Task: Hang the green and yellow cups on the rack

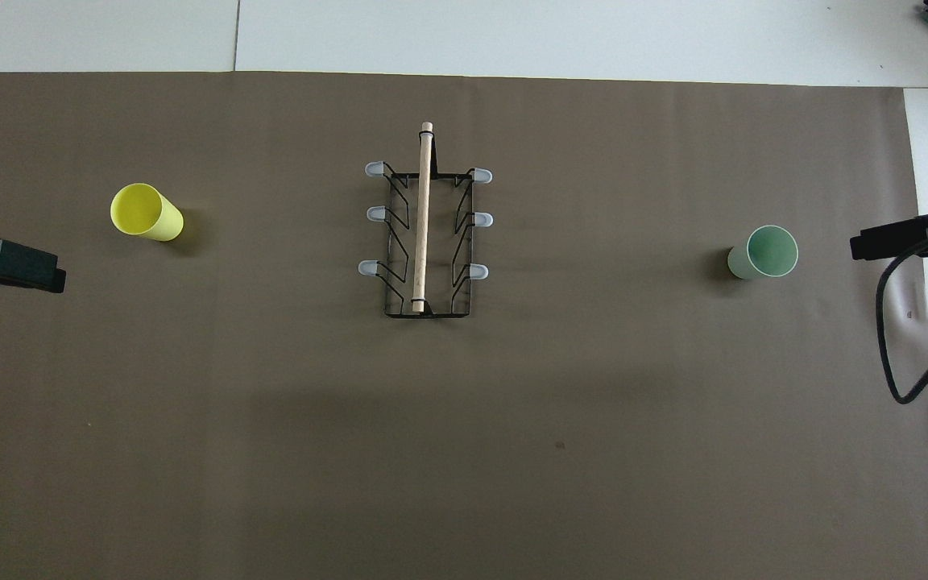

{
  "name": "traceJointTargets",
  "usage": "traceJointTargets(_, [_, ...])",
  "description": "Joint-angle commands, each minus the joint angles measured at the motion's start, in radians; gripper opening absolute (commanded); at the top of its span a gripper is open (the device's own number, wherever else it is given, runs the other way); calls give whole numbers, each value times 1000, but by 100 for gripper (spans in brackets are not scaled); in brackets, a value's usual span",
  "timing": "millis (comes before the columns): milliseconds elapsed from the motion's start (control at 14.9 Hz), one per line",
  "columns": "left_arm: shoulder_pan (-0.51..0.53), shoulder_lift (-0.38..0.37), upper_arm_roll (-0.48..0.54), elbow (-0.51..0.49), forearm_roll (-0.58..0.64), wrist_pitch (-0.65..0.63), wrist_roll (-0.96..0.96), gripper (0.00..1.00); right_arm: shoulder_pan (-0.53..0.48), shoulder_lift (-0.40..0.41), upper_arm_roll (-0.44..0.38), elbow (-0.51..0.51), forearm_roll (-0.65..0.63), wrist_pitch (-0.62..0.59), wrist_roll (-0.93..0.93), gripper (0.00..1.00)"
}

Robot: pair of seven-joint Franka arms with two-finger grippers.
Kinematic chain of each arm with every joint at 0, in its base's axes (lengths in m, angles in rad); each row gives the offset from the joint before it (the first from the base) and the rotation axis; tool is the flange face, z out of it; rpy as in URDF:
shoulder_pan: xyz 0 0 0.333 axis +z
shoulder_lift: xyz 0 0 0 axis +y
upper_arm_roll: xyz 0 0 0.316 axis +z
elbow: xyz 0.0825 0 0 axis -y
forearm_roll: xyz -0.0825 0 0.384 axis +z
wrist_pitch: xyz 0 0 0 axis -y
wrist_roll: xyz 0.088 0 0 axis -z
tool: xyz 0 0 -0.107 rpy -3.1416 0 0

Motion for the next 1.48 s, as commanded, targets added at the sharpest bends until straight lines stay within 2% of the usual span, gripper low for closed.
traceJointTargets(0, [-9, -10, 3, 7, 16, -19, 14, 100, -20, 1, 17, 0, 5, 12, 13, 100])
traceJointTargets(941, [-29, -13, 4, -11, 16, 25, 4, 100, -20, 4, 16, -5, 4, 3, 7, 100])
traceJointTargets(1142, [-50, -30, 4, -63, 17, 77, 1, 100, -18, 1, 14, -16, -4, 3, 8, 100])
traceJointTargets(1411, [-35, 27, 7, -36, 13, 57, -2, 100, -20, -4, 14, -31, -16, 15, -5, 100])
